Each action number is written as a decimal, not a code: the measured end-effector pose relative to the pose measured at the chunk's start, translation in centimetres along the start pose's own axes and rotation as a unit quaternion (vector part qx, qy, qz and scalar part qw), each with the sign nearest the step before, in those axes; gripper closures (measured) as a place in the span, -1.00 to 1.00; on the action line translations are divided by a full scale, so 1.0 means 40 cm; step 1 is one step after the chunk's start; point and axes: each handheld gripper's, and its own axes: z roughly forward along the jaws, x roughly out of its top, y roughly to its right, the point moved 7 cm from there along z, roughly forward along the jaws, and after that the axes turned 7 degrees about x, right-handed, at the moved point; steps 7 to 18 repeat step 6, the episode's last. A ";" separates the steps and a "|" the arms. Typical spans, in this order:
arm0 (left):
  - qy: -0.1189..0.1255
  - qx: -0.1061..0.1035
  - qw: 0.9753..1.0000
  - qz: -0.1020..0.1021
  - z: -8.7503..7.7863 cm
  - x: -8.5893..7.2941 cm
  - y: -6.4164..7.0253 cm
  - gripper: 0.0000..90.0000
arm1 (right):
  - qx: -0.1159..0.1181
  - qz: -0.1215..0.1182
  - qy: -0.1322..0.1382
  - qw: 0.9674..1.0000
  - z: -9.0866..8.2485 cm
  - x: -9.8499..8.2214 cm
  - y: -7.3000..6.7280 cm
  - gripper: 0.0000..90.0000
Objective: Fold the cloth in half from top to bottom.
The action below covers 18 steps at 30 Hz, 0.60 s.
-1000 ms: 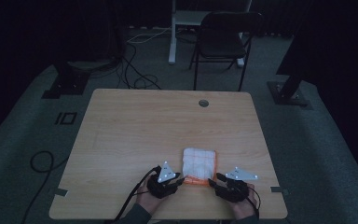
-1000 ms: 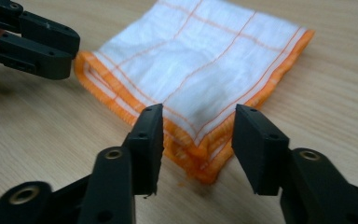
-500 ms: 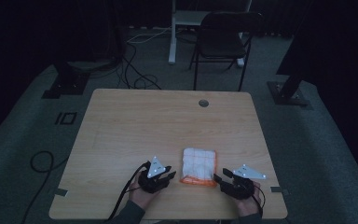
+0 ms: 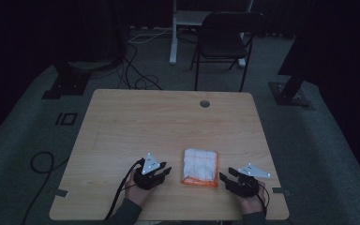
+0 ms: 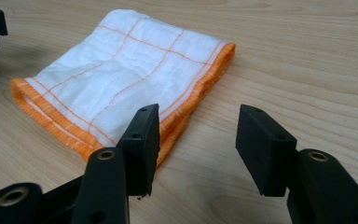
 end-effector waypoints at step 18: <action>-0.004 0.005 1.000 -0.001 0.004 -0.006 -0.011 0.53 | -0.002 0.003 -0.002 1.000 0.001 -0.002 0.007 0.09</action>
